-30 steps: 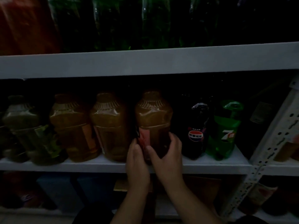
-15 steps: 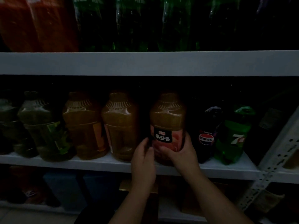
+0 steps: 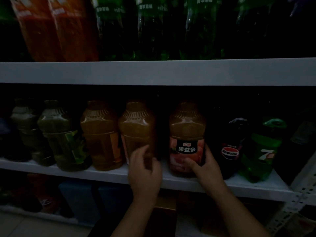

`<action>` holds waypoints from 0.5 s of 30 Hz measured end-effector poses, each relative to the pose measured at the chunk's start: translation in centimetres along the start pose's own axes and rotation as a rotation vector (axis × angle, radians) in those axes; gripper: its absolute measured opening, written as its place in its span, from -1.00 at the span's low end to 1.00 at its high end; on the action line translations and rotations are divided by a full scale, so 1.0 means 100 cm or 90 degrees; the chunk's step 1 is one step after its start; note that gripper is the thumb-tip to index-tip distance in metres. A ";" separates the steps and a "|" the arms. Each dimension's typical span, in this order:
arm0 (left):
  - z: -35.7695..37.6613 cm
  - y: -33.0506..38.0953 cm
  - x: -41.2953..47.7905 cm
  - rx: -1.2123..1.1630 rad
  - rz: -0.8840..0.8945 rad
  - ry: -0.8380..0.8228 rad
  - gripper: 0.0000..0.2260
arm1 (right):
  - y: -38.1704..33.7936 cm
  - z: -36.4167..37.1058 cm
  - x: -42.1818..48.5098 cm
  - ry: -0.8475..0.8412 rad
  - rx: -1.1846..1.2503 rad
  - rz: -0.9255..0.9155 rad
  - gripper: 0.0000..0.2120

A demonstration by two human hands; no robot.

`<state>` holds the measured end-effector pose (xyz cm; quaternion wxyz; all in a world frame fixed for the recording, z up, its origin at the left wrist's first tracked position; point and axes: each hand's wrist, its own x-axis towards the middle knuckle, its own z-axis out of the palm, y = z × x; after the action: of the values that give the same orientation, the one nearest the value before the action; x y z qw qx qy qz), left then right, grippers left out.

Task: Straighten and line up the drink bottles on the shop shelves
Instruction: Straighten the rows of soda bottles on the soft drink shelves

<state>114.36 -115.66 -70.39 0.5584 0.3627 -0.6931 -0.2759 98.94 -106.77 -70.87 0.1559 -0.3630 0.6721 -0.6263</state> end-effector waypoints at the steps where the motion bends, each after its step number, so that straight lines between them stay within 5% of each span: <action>1: -0.004 -0.004 0.004 0.039 0.033 0.078 -0.69 | -0.002 -0.002 0.000 -0.019 -0.006 0.003 -0.29; 4: -0.011 -0.014 0.022 0.042 -0.051 0.112 -0.58 | -0.005 0.006 -0.016 0.071 -0.088 -0.031 -0.32; 7: -0.010 -0.025 0.034 -0.009 -0.189 -0.003 -0.42 | -0.011 0.029 -0.049 0.249 -0.224 -0.288 -0.57; 9: -0.009 -0.025 0.034 -0.067 -0.208 -0.053 -0.42 | -0.012 0.049 -0.059 0.181 -0.222 -0.379 -0.68; 13: -0.017 -0.020 0.031 -0.128 -0.247 -0.039 -0.59 | -0.033 0.082 -0.048 -0.124 -0.084 -0.083 -0.52; 15: -0.023 -0.018 0.023 -0.156 -0.274 -0.045 -0.56 | -0.036 0.095 -0.036 -0.158 -0.005 0.036 -0.36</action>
<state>116.65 -118.51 -70.00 0.5022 0.4214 -0.5805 -0.4829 108.79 -111.03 -69.94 0.2541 -0.4190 0.6602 -0.5693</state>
